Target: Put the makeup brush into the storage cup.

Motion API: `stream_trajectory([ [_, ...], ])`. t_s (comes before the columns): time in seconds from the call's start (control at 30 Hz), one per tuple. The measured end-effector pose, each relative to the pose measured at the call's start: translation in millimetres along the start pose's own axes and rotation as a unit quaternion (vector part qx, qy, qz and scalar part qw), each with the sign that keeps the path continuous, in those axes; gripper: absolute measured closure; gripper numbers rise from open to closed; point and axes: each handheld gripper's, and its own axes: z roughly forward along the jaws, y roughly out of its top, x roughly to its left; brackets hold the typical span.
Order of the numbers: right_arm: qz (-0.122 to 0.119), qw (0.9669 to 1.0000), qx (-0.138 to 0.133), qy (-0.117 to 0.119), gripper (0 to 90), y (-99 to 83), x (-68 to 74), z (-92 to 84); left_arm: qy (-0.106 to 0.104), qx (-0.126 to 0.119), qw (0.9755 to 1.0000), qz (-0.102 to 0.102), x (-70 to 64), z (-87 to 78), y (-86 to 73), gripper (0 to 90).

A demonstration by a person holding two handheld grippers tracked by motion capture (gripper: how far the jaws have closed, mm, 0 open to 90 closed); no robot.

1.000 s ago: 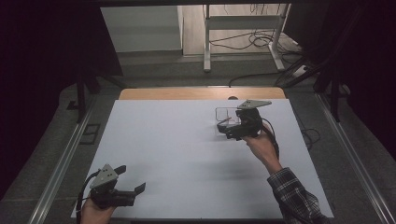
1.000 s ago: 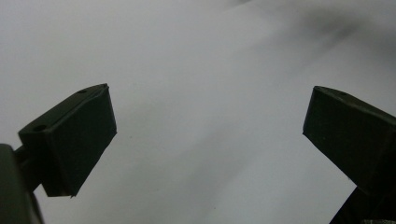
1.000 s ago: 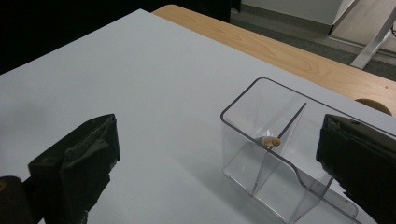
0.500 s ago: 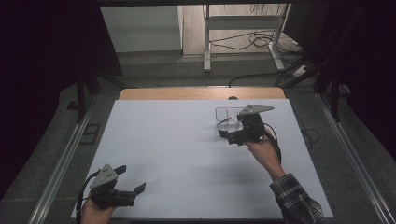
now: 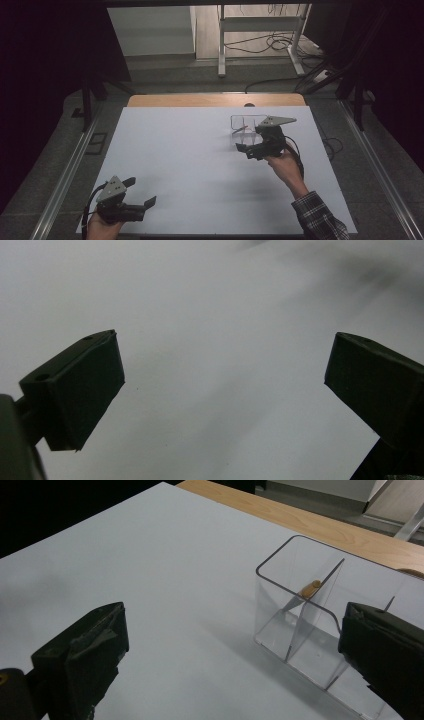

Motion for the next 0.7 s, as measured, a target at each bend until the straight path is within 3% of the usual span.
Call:
stream_trajectory([
  [0.7,0.005,0.9999,0.010,-0.002,0.0,-15.0,7.5,-10.7,-0.004,-0.001,1.0000,0.000,-0.8,-0.3,0.0,2.8],
])
